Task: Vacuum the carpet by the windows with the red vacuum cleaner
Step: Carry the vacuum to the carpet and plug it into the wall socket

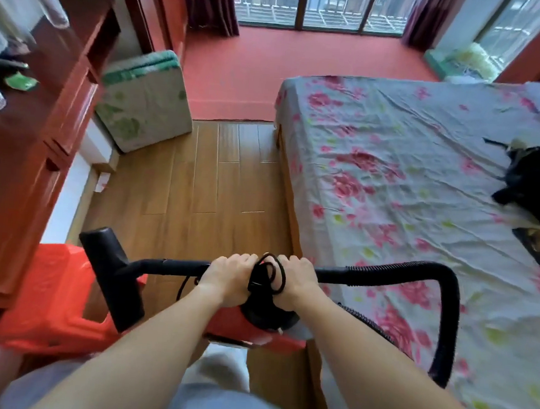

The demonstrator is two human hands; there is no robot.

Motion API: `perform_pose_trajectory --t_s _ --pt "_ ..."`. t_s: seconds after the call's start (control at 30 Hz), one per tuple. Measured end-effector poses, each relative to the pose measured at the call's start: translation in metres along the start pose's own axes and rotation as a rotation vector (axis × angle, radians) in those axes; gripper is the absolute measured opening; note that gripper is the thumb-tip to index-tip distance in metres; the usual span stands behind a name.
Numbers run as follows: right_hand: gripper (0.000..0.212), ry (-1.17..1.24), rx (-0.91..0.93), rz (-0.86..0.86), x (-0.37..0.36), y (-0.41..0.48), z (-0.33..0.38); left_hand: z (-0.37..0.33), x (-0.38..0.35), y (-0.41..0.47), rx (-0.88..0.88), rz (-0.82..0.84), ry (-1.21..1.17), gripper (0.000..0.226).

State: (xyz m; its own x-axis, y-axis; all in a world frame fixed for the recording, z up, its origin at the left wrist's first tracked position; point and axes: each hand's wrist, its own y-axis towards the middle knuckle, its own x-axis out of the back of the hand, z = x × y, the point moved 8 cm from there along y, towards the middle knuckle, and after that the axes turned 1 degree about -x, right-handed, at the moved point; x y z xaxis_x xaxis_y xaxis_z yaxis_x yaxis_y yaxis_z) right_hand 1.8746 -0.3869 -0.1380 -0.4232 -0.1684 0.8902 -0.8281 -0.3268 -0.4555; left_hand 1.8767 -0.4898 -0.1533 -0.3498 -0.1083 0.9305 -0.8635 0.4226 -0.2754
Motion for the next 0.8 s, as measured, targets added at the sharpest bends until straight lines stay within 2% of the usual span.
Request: perform_pose_trajectory --t_s 0.2,0.43,0.67,0.8 --pt "0.050 -0.002 0.017 0.016 0.063 0.108 -0.020 0.075 0.039 0.097 0.024 0.003 -0.046 0.033" --pt "0.049 -0.034 0.033 -0.068 0.143 0.229 -0.065 0.131 0.115 0.213 0.037 -0.035 -0.009 0.035" --pt "0.049 -0.033 0.121 -0.078 0.208 0.374 -0.123 0.197 0.165 0.352 0.119 -0.004 -0.011 0.041" --pt "0.052 -0.024 0.177 -0.086 0.253 0.447 -0.153 0.225 0.212 0.417 0.173 -0.049 -0.006 0.032"
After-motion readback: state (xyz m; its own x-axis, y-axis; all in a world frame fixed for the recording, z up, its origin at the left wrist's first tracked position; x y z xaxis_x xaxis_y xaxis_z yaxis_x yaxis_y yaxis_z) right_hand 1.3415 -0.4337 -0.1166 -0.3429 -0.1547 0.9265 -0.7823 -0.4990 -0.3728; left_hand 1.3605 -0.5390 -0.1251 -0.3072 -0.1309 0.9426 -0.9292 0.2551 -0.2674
